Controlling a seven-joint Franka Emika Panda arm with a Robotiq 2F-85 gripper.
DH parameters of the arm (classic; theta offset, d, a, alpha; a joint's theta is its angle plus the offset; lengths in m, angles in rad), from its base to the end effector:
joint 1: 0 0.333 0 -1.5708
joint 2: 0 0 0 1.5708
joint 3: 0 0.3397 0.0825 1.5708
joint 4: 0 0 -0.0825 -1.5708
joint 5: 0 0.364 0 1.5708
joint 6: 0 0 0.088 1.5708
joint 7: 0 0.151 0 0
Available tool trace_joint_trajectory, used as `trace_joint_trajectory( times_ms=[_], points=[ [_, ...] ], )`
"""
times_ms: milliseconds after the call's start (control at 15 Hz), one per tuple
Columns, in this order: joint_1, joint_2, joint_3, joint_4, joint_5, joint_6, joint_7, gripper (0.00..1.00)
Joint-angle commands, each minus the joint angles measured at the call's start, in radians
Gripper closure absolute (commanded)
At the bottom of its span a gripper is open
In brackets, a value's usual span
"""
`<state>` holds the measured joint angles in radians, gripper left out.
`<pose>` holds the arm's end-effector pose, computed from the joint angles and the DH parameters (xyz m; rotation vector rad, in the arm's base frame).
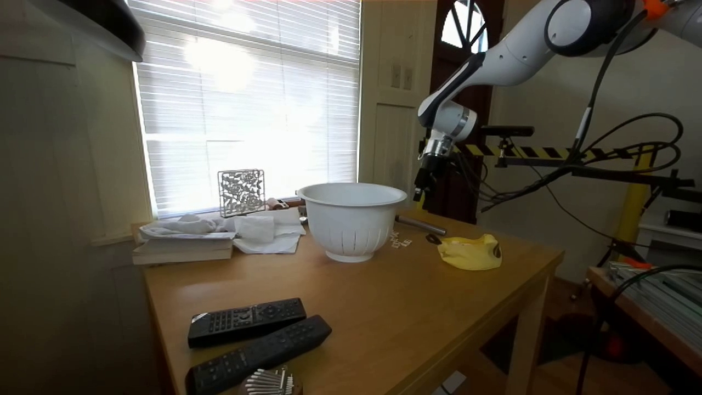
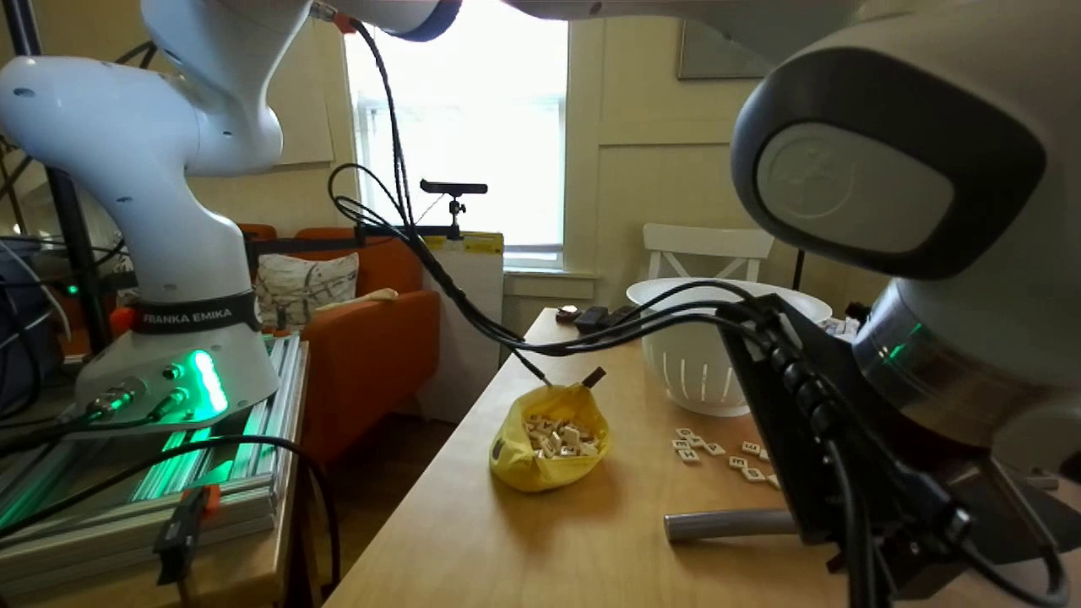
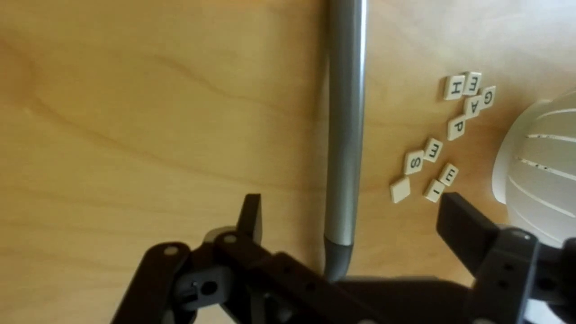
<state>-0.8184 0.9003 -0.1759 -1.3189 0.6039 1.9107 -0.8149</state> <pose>0.4582 -0.5422 0.1688 -2.6148 0.5610 -0.1789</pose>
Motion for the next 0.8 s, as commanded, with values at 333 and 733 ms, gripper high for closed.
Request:
trace_joint_trajectory(
  times_ms=[333,733],
  points=[
    [-0.14,0.058,0.089,0.027,-0.049,-0.252,0.019,0.0],
    [-0.176,0.044,0.134,-0.029,-0.007,-0.164,-0.028,0.0]
  ],
)
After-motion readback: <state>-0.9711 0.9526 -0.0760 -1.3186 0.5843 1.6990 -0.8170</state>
